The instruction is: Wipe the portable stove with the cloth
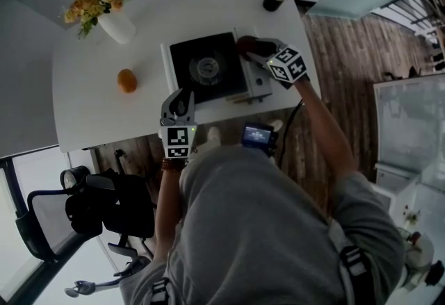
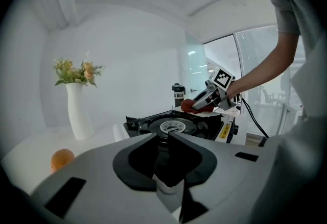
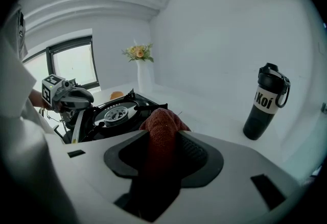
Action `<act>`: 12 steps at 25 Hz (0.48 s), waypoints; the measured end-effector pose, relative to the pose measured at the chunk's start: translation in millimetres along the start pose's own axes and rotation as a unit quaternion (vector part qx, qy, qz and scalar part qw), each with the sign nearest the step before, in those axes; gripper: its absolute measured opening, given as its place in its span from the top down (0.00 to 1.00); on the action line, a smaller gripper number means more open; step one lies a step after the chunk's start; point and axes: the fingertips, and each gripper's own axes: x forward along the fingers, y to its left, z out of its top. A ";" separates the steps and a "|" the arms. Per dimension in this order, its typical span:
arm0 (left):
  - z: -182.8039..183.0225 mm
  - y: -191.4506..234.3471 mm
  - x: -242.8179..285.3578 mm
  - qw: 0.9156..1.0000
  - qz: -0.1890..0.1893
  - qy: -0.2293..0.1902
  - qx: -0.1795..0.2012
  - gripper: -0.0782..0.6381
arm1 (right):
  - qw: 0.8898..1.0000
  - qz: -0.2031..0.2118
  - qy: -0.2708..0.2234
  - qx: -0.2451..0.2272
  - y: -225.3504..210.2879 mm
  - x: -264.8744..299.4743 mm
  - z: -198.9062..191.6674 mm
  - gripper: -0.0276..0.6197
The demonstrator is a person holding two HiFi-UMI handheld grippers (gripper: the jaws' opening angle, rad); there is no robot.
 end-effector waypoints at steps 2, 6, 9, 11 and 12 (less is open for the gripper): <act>-0.7 -0.1 0.3 1.000 -0.002 0.002 -0.002 0.78 | 1.000 0.000 -0.002 0.001 6.6 -5.4 -4.9 0.68; -1.0 -0.3 0.0 1.000 -0.002 0.004 -0.002 0.78 | 1.000 -0.002 -0.007 0.005 19.6 -16.0 -13.5 0.68; -0.3 0.4 0.7 1.000 0.004 0.005 0.001 0.78 | 1.000 -0.004 -0.011 0.006 26.1 -21.9 -17.2 0.68; -0.2 0.3 0.9 1.000 0.005 0.006 0.001 0.78 | 1.000 -0.007 -0.011 0.004 30.4 -25.0 -19.6 0.68; -0.5 -0.1 0.6 1.000 0.004 0.006 0.000 0.78 | 1.000 -0.009 -0.011 0.004 33.2 -26.8 -21.5 0.68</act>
